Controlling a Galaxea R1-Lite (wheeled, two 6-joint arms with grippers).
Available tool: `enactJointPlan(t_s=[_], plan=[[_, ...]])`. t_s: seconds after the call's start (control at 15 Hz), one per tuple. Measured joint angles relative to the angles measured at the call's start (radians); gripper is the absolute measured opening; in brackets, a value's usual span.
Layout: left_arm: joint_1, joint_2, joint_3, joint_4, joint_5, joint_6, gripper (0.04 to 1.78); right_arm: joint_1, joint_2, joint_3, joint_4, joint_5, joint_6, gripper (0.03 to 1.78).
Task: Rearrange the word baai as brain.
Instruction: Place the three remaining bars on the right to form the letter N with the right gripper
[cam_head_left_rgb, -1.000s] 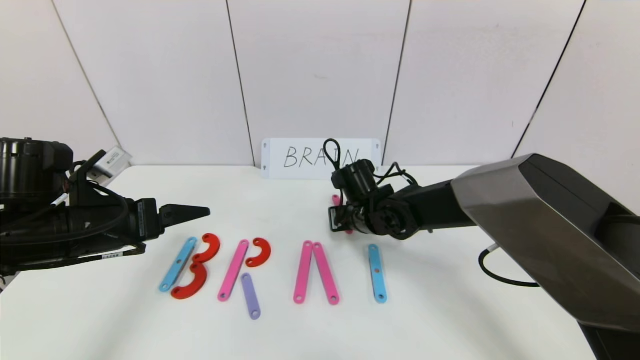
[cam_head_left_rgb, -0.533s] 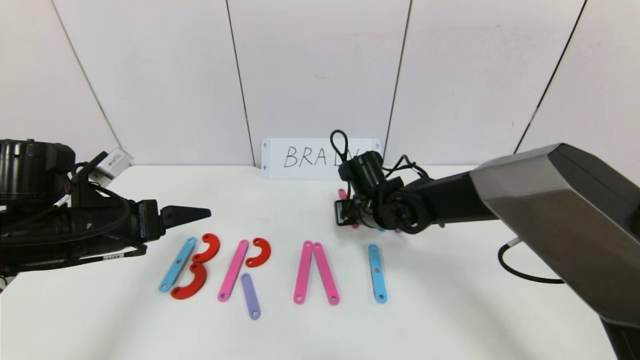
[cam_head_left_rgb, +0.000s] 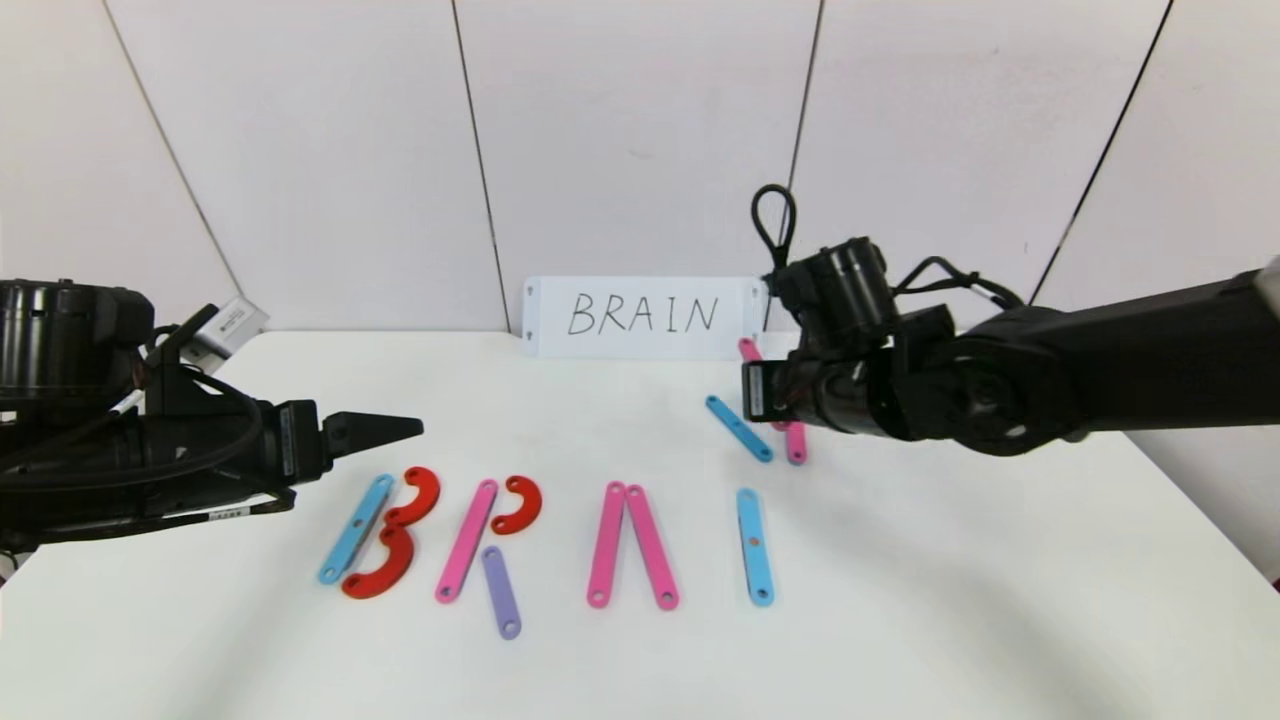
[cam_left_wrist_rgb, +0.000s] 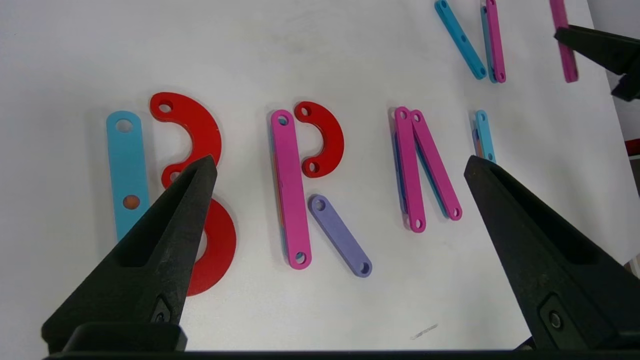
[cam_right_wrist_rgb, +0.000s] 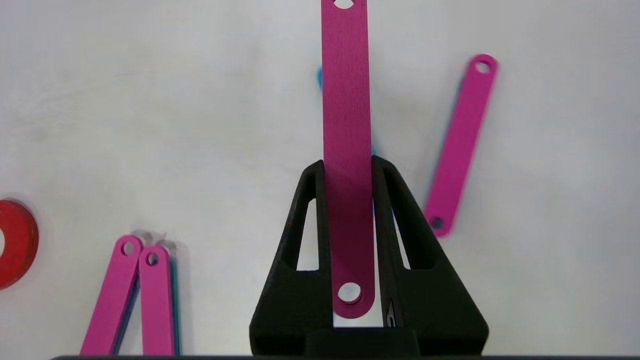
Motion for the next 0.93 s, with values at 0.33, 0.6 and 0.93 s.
enactJointPlan(t_s=[0.33, 0.6, 0.93], plan=[[0.000, 0.005, 0.000, 0.000, 0.000, 0.000, 1.74, -0.035, -0.167, 0.267, -0.012, -0.009, 0.058, 0.28], [-0.005, 0.008, 0.001, 0.001, 0.001, -0.001, 1.74, -0.040, -0.200, 0.434, -0.045, -0.019, 0.120, 0.28], [-0.008, 0.015, 0.001, 0.001, 0.002, -0.002, 1.74, -0.022, -0.173, 0.513, -0.091, -0.018, 0.145, 0.28]])
